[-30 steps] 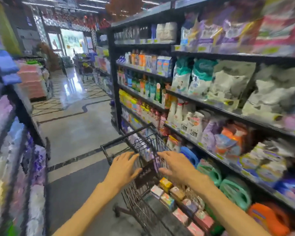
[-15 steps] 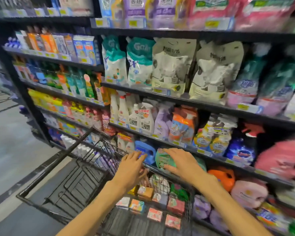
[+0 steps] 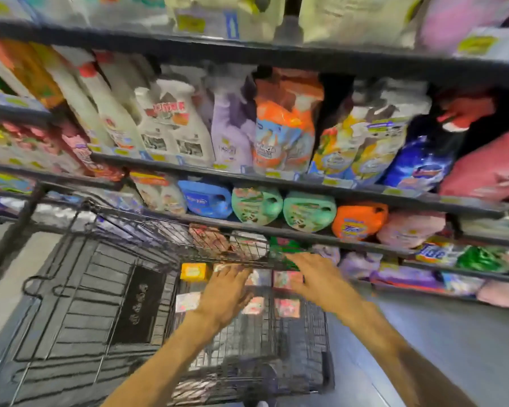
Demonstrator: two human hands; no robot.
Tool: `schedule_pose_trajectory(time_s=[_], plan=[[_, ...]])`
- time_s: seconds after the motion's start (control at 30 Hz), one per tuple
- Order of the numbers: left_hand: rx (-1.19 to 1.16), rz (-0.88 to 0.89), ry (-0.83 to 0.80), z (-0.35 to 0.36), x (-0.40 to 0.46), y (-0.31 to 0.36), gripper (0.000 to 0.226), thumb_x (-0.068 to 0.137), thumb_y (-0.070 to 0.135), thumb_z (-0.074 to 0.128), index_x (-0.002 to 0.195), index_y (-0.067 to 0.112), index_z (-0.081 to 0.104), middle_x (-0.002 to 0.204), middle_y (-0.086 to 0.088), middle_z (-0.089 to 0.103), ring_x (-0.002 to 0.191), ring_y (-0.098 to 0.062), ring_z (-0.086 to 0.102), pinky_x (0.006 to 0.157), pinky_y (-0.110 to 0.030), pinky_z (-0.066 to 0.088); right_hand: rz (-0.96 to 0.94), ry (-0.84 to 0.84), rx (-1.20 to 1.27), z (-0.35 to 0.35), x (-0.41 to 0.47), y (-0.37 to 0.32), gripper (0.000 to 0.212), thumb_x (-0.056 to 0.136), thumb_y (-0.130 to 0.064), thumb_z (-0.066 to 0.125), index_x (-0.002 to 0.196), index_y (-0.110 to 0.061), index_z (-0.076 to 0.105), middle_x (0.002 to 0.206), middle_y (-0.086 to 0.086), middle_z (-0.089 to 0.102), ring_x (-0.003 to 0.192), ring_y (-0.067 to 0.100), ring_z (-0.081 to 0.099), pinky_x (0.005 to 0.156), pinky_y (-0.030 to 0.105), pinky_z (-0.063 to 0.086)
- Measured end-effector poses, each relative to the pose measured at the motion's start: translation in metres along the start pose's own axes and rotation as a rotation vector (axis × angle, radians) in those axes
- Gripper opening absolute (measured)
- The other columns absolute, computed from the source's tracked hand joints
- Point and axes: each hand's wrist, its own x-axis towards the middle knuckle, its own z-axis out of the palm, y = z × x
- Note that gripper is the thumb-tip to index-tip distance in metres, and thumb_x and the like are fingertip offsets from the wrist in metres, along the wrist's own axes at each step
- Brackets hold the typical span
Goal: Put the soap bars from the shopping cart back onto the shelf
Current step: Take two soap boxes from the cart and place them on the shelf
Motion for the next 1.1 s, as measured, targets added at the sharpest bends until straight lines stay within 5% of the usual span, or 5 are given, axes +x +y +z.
schedule_pose_trajectory(time_s=[0.43,0.57,0.9,1.0,1.1], plan=[[0.014,-0.038,-0.283,0.225,0.111,-0.056,0.066,0.095,0.025,0.059,0.151,0.018,0.025,0.163,-0.005,0.013,0.149,-0.029,0.016,0.12,-0.045,0.016,0.17,-0.165,0.166,0.184,0.048,0.055,0.059,0.091,-0.049,0.049,0.146,-0.037,0.032,0.145,-0.01,0.043,0.134,0.017,0.041,0.112,0.039,0.033],[0.032,-0.026,-0.372,0.278,0.122,-0.054,0.05,0.096,0.02,0.058,0.142,0.017,0.038,0.153,-0.008,0.039,0.137,-0.024,0.043,0.111,-0.039,0.04,0.175,-0.196,0.084,0.219,0.053,0.056,0.055,0.095,-0.046,0.051,0.145,-0.028,0.037,0.144,-0.002,0.048,0.132,0.022,0.046,0.109,0.038,0.038],[0.091,-0.113,-0.275,0.296,0.133,-0.055,0.073,0.082,0.003,0.069,0.143,0.011,0.03,0.147,-0.014,0.034,0.136,-0.031,0.034,0.114,-0.043,0.032,0.166,-0.173,0.185,0.244,0.039,0.062,0.053,0.095,-0.036,0.057,0.143,-0.021,0.042,0.141,0.001,0.052,0.129,0.021,0.049,0.106,0.039,0.042],[0.071,-0.087,-0.239,0.295,0.124,-0.054,0.082,0.076,0.009,0.077,0.141,0.012,0.028,0.139,-0.01,0.044,0.129,-0.027,0.039,0.114,-0.041,0.034,0.174,-0.086,0.141,0.246,0.04,0.06,0.048,0.092,-0.034,0.063,0.135,-0.017,0.052,0.13,0.004,0.061,0.119,0.023,0.058,0.098,0.039,0.05],[0.092,-0.057,-0.212,0.295,0.119,-0.059,0.067,0.08,0.013,0.074,0.134,0.012,0.035,0.129,-0.007,0.052,0.118,-0.023,0.046,0.107,-0.039,0.04,0.162,-0.045,-0.011,0.256,0.05,0.065,0.046,0.088,-0.036,0.066,0.129,-0.017,0.055,0.113,0.001,0.065,0.101,0.019,0.065,0.085,0.032,0.056]])
